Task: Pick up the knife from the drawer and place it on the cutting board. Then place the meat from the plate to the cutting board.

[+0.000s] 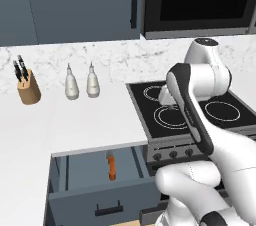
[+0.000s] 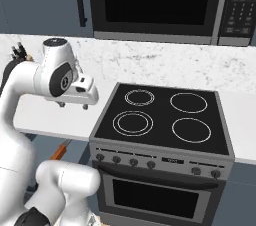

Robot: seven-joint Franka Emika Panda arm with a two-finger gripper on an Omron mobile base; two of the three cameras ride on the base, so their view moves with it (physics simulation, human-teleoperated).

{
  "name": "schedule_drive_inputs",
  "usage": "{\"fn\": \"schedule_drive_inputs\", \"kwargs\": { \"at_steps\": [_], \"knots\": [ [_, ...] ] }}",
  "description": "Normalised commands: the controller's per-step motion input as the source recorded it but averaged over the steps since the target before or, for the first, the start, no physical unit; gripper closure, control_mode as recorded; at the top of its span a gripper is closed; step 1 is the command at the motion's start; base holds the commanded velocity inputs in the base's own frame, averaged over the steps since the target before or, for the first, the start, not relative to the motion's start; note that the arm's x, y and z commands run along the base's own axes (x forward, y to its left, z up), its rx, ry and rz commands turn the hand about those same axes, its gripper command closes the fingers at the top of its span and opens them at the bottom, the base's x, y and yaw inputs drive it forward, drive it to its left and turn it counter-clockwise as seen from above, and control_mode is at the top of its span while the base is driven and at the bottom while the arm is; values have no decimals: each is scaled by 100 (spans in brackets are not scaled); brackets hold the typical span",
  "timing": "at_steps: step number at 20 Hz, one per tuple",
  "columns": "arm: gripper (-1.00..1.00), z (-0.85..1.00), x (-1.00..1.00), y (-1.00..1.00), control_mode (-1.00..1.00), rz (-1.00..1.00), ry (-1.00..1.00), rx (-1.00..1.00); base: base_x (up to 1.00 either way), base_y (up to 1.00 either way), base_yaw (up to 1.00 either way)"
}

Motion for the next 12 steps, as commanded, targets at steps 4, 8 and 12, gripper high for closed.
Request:
{"fn": "schedule_drive_inputs", "kwargs": {
  "at_steps": [4, 8, 12],
  "knots": [
    [-100, -68, -59, 0, -100, 0, 1, 0, 0, 0, 0],
    [-100, -34, -30, 0, 100, 0, 1, 0, -25, 0, 0],
    [-100, 0, 0, 0, 100, 0, 0, 0, -28, -31, 21]
  ]
}}
